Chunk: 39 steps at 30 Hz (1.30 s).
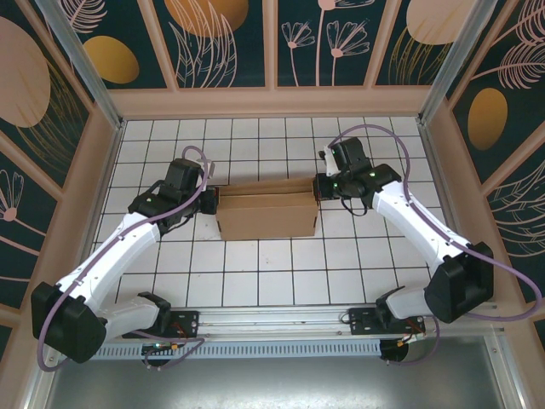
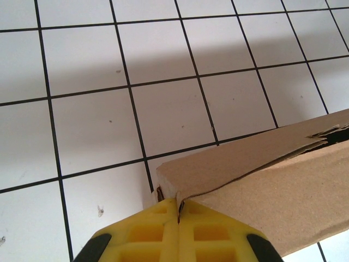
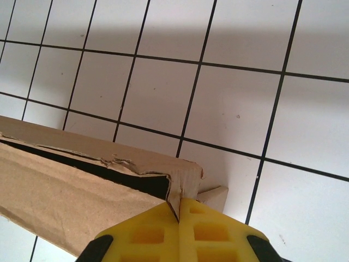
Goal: Fold the paper box
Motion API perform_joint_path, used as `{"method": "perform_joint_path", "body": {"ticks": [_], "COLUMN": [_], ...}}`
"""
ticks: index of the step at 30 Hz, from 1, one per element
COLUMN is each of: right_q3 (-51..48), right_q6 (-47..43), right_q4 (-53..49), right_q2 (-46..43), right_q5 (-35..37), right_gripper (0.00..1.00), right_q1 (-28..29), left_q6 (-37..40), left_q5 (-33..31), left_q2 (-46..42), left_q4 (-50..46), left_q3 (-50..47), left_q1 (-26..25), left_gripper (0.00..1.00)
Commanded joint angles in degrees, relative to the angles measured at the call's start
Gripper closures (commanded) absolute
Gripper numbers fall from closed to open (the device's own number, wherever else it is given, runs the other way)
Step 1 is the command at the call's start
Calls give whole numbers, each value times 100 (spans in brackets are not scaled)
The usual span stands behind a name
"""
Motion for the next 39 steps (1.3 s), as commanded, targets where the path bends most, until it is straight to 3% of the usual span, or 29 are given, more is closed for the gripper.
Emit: {"method": "perform_joint_path", "body": {"ticks": [1, 15, 22, 33, 39], "right_q3": [107, 324, -252, -1824, -2152], "right_q6": [285, 566, 849, 1412, 1463], "right_q4": [-386, -738, -300, 836, 1127], "right_q2": [54, 176, -164, -1133, -1544], "right_q5": [-438, -1071, -1218, -568, 604], "right_gripper": [100, 100, 100, 100, 100], "right_q1": [49, -272, -153, 192, 784], "left_q6": [-59, -73, -177, -344, -417], "left_q5": [152, 116, 115, 135, 108], "left_q2": [111, 127, 190, 132, 17], "left_q4": [-444, -474, -460, -411, -360], "left_q3": [-9, -9, -9, -169, -264], "left_q1": [-109, -109, -108, -136, -153], "left_gripper": [100, 100, 100, 100, 100]}}
